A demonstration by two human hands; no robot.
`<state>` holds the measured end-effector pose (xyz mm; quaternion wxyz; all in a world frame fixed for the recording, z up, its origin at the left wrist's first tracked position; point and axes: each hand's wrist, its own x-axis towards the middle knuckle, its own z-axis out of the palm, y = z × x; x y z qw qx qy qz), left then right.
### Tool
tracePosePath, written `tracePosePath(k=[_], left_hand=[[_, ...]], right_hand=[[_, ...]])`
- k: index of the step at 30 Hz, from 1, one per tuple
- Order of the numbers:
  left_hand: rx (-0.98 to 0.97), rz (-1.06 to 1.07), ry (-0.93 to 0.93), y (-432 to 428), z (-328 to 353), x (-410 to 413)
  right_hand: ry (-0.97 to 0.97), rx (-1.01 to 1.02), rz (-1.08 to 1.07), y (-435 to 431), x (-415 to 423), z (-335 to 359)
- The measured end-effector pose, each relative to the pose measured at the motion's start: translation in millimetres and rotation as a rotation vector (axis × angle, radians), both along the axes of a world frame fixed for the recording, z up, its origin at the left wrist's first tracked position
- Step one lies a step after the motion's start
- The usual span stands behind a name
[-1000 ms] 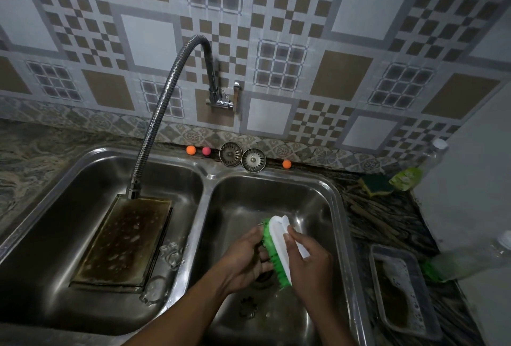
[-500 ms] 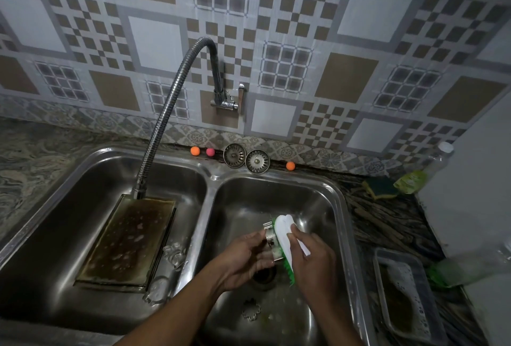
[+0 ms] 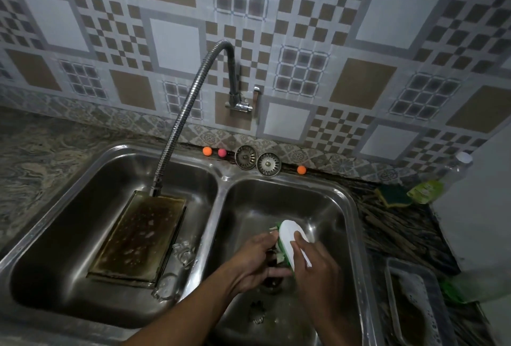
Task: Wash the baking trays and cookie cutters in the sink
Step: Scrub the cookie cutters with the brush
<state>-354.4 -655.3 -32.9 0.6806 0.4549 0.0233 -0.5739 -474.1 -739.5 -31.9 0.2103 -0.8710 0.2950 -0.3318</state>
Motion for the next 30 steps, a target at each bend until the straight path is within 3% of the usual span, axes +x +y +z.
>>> tracePosePath(k=[3, 6, 10, 14, 16, 20, 26, 28, 30], left_hand=[[0.011, 0.026, -0.043, 4.8, -1.4, 2.0], [0.062, 0.021, -0.204, 18.2, 5.1, 12.9], [0.18, 0.219, -0.429, 54.5, -1.0, 58.7], [0.657, 0.371, -0.821, 121.5, -46.8, 97.3], [0.795, 0.255, -0.791, 144.9, -79.1, 93.4], [0.873, 0.001, -0.712, 166.0, -127.0, 86.7], [0.883, 0.132, -0.683, 161.2, -101.2, 97.1], [0.946, 0.232, -0.825, 153.1, -79.4, 105.6], [1.05, 0.266, -1.098, 141.9, -54.0, 101.2]], right_hand=[[-0.02, 0.009, 0.046, 3.9, -3.5, -4.7], [-0.003, 0.05, 0.007, -2.1, 8.2, -3.6], [0.015, 0.117, -0.024, -4.2, 15.7, -1.8], [-0.015, 0.189, -0.007, -0.1, 13.6, -14.4], [-0.019, 0.242, -0.002, 3.6, 12.3, -20.3], [-0.007, 0.309, 0.013, 9.9, 17.0, -19.8], [-0.005, 0.282, 0.021, 7.8, 22.0, -10.6], [-0.021, 0.296, 0.018, 6.1, 29.1, -4.0], [-0.051, 0.333, 0.005, 3.8, 32.5, -0.2]])
